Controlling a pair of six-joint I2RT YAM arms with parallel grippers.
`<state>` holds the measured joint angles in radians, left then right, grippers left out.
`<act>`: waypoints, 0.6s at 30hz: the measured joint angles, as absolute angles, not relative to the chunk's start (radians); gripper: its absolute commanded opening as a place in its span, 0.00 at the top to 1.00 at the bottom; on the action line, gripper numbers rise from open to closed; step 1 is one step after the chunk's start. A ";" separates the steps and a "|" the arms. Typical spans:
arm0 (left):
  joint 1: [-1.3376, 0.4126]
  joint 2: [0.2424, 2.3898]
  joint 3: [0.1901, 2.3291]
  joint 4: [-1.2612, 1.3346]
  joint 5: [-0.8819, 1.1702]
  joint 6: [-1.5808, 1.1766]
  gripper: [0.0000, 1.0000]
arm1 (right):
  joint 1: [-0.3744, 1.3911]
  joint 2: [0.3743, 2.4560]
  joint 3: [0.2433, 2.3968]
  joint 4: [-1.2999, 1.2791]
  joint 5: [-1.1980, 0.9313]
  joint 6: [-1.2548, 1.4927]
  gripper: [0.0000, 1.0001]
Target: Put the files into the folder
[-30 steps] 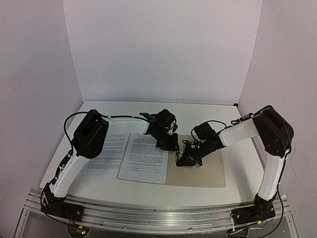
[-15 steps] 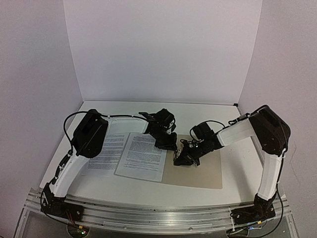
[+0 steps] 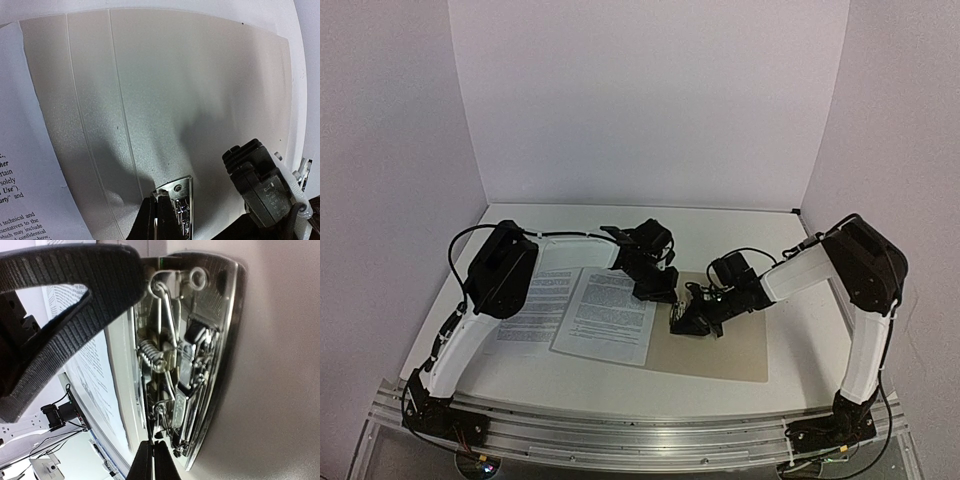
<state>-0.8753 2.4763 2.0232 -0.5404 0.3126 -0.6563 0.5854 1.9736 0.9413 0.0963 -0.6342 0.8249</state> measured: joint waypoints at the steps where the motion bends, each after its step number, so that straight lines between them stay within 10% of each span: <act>1: -0.875 2.477 2.023 -0.540 0.312 -0.656 1.00 | 0.585 1.974 0.931 0.114 -0.629 0.825 1.00; 18: -0.875 2.477 2.014 -0.518 0.310 -0.608 1.00 | 0.612 1.932 0.921 0.081 -0.499 0.841 1.00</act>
